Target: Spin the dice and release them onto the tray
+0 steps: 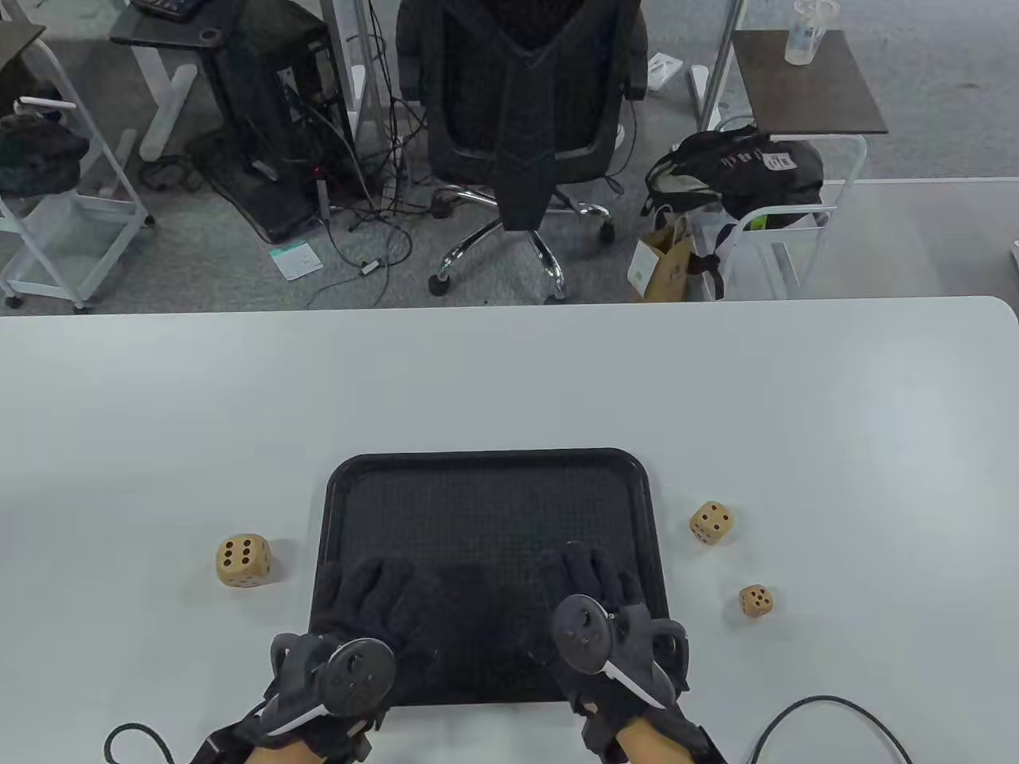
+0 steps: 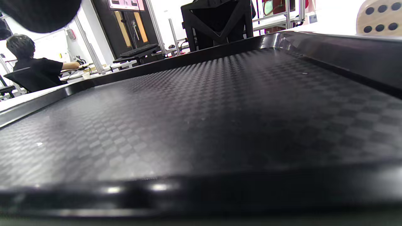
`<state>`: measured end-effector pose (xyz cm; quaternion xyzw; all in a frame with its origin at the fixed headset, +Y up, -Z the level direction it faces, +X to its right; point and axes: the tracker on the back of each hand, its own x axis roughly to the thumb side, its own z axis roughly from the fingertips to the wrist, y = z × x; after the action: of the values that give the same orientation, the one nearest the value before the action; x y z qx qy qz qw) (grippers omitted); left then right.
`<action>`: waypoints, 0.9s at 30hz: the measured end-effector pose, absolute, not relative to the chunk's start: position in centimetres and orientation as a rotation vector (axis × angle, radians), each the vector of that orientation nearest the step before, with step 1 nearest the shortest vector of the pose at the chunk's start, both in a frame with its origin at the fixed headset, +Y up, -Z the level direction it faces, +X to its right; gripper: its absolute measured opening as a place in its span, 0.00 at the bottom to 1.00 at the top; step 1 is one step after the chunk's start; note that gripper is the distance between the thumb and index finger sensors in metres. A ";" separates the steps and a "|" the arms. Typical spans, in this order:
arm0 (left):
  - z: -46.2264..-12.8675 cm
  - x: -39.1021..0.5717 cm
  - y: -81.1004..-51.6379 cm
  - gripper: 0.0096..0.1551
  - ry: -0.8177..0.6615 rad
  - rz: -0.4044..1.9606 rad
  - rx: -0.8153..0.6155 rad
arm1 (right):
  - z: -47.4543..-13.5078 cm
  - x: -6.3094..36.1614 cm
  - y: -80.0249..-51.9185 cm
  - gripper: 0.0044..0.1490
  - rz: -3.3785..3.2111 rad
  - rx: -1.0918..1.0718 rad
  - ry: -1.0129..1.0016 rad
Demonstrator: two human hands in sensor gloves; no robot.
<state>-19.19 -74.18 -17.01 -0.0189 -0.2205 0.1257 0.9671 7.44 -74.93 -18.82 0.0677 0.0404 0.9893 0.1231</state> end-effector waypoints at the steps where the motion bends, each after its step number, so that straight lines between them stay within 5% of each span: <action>1: -17.1 -19.2 -74.3 0.45 -0.446 0.250 -0.042 | -18.8 7.4 -75.0 0.56 2.891 0.200 0.116; 17: -17.9 -20.1 -74.7 0.45 -0.412 0.266 -0.049 | -18.5 8.4 -73.9 0.59 2.892 0.119 -0.031; 27: -18.0 -20.6 -74.3 0.45 -0.397 0.272 -0.042 | -18.2 14.8 -71.8 0.61 2.747 -0.233 -0.185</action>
<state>-20.56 -74.32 -17.96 -0.0206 -0.1965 0.1348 0.9710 14.83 -71.81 -18.18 -0.0828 -0.0658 0.9764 0.1882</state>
